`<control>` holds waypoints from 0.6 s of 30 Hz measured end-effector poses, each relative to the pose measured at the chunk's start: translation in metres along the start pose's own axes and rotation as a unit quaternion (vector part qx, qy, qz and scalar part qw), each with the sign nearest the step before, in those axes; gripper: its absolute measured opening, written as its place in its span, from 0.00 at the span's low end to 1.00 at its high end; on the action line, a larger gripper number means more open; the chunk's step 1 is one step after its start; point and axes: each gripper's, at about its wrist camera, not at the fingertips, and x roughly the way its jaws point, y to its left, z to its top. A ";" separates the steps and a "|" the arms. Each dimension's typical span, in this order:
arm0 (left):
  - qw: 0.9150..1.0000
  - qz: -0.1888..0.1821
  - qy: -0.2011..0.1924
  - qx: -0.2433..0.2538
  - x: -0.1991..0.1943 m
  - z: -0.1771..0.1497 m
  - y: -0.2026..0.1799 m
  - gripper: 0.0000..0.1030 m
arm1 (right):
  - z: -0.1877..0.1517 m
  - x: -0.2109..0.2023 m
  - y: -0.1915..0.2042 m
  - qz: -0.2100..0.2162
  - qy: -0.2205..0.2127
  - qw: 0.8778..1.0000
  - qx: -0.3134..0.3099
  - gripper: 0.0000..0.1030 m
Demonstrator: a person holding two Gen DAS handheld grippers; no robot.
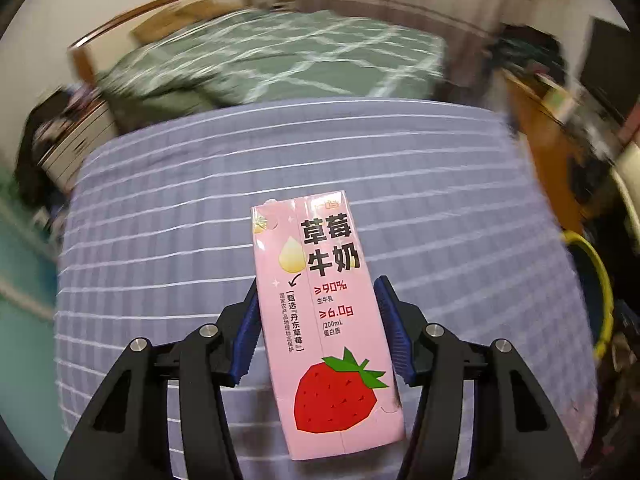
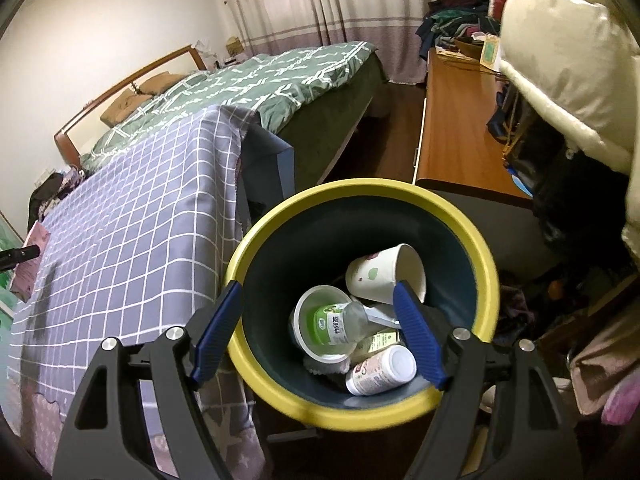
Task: Collect trash
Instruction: 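Carry the milk carton with the left gripper over the bin and drop it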
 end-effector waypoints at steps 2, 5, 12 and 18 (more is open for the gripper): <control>0.999 -0.025 -0.008 0.037 -0.008 0.002 -0.038 0.53 | -0.002 -0.010 -0.005 -0.002 -0.007 1.000 0.002 0.71; 0.996 -0.053 -0.019 0.076 -0.019 0.007 -0.087 0.53 | -0.005 -0.025 -0.012 -0.012 -0.020 1.000 0.004 0.71; 0.978 -0.119 -0.024 0.170 -0.024 0.015 -0.210 0.53 | -0.018 -0.056 -0.038 -0.043 -0.040 0.998 0.014 0.71; 0.961 -0.158 -0.011 0.228 -0.016 0.007 -0.305 0.53 | -0.030 -0.072 -0.059 -0.059 -0.044 0.997 0.031 0.71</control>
